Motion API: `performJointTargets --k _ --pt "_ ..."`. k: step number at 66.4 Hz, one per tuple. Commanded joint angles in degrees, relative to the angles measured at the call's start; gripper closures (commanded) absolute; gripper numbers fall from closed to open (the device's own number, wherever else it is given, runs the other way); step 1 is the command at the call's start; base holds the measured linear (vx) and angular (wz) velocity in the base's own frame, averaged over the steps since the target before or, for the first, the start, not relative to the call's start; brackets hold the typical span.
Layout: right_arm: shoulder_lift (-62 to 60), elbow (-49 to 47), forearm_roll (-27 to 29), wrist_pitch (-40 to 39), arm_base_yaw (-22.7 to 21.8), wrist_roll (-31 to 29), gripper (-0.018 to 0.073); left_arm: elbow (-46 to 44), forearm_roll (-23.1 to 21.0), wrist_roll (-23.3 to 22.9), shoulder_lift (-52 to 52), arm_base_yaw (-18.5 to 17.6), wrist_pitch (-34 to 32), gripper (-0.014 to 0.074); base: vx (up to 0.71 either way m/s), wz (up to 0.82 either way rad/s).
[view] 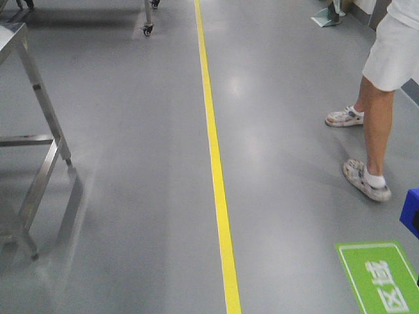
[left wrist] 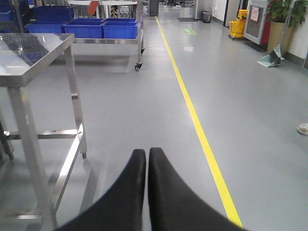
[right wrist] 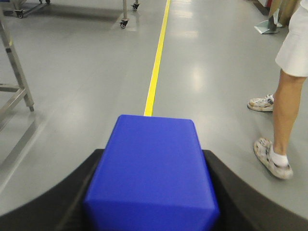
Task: Pour parts from conveyor to right shelf
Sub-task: 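Drive the base down the aisle toward the shelf of blue bins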
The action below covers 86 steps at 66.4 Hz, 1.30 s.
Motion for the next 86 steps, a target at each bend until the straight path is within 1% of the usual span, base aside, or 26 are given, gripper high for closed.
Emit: performJointTargets --k 1,86 --pt "0.3 -1.7 0.1 -4.3 -0.4 -0.4 0.0564 -1.1 -0.5 -0.5 0.8 -0.1 -4.1 0.0602 0.80 0.03" --pt "0.3 -1.7 0.1 -4.3 -0.4 -0.4 0.0564 -1.1 -0.5 -0.5 0.8 -0.1 -4.1 0.0602 0.79 0.05"
